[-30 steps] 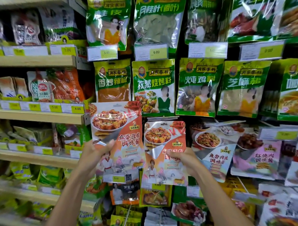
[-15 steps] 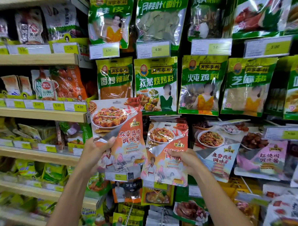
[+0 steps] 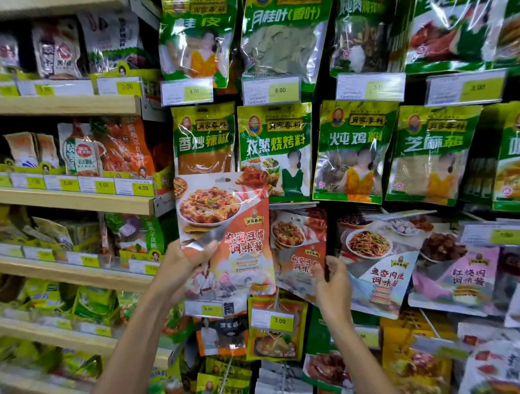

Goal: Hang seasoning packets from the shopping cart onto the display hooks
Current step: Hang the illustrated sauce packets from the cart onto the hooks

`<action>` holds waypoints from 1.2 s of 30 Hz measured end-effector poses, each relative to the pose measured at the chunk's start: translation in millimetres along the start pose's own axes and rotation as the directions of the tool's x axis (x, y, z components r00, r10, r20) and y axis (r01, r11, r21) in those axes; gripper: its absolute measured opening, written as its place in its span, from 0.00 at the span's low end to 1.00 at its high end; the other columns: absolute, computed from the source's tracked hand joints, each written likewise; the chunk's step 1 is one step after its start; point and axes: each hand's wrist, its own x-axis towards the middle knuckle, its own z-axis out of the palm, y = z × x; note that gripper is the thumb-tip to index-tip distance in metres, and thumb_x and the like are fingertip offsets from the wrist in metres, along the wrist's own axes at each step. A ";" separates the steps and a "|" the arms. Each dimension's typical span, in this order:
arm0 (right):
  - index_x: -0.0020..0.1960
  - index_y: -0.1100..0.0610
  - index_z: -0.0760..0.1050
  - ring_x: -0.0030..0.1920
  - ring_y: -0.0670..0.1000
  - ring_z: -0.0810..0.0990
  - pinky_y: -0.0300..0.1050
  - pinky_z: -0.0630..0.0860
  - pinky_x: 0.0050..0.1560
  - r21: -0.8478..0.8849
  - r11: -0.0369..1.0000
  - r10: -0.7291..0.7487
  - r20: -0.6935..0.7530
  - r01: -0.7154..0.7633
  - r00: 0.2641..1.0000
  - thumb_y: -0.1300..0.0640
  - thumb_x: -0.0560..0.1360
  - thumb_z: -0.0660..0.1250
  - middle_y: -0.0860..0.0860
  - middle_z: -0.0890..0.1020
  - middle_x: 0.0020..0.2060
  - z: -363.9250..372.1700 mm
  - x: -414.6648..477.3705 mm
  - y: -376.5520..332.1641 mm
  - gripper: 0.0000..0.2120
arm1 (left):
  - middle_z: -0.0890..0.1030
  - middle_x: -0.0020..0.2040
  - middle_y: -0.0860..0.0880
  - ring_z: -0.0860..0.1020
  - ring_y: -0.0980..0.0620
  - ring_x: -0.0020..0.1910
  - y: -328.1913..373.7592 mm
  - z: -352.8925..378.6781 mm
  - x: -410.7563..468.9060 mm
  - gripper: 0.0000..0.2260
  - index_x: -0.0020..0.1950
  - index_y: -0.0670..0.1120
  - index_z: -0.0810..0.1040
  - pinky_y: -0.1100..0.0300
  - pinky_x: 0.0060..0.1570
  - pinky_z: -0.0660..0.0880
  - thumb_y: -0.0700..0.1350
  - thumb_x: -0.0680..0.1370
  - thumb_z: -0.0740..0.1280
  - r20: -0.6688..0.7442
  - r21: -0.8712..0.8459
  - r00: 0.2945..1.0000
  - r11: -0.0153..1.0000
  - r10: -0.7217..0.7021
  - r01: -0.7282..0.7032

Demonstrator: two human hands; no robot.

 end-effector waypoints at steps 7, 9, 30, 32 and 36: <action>0.56 0.55 0.78 0.52 0.50 0.83 0.47 0.78 0.54 0.444 0.877 -0.024 0.418 -0.181 0.908 0.41 0.68 0.69 0.51 0.85 0.50 -6.7 -20.9 -60.5 0.23 | 0.83 0.33 0.51 0.82 0.53 0.33 -9.3 44.0 -7.4 0.05 0.37 0.47 0.82 0.63 0.35 0.77 0.40 0.72 0.71 0.179 -0.016 0.983 0.999 -0.029 0.032; 0.55 0.56 0.79 0.51 0.52 0.84 0.51 0.79 0.54 0.415 0.891 -0.019 0.437 -0.183 0.899 0.42 0.64 0.73 0.52 0.85 0.49 -9.5 -18.9 -65.8 0.25 | 0.84 0.37 0.48 0.83 0.50 0.38 -9.0 54.5 -9.2 0.02 0.44 0.45 0.81 0.58 0.38 0.79 0.40 0.73 0.71 0.188 -0.021 0.981 0.999 -0.040 0.044; 0.51 0.60 0.80 0.47 0.54 0.85 0.51 0.80 0.51 0.293 0.914 0.156 0.387 -0.281 0.909 0.51 0.65 0.76 0.54 0.86 0.45 -35.9 6.3 8.9 0.18 | 0.72 0.67 0.38 0.71 0.41 0.67 145.3 112.7 162.2 0.18 0.70 0.39 0.69 0.49 0.69 0.65 0.44 0.82 0.55 0.262 0.910 0.416 -0.079 0.871 -0.408; 0.51 0.60 0.80 0.47 0.54 0.85 0.52 0.80 0.52 0.270 0.922 0.156 0.397 -0.278 0.904 0.53 0.67 0.76 0.54 0.86 0.45 -35.5 9.6 8.5 0.16 | 0.70 0.69 0.38 0.69 0.41 0.68 142.8 116.0 174.4 0.19 0.71 0.38 0.67 0.47 0.70 0.63 0.44 0.82 0.54 0.327 0.896 0.432 -0.131 0.841 -0.425; 0.51 0.60 0.80 0.47 0.55 0.85 0.51 0.80 0.52 0.249 0.927 0.172 0.382 -0.281 0.908 0.54 0.69 0.75 0.54 0.86 0.45 -31.9 16.2 3.5 0.14 | 0.69 0.70 0.39 0.68 0.42 0.69 132.5 115.2 186.5 0.20 0.72 0.38 0.64 0.50 0.72 0.58 0.44 0.82 0.54 0.401 0.879 0.451 -0.197 0.797 -0.434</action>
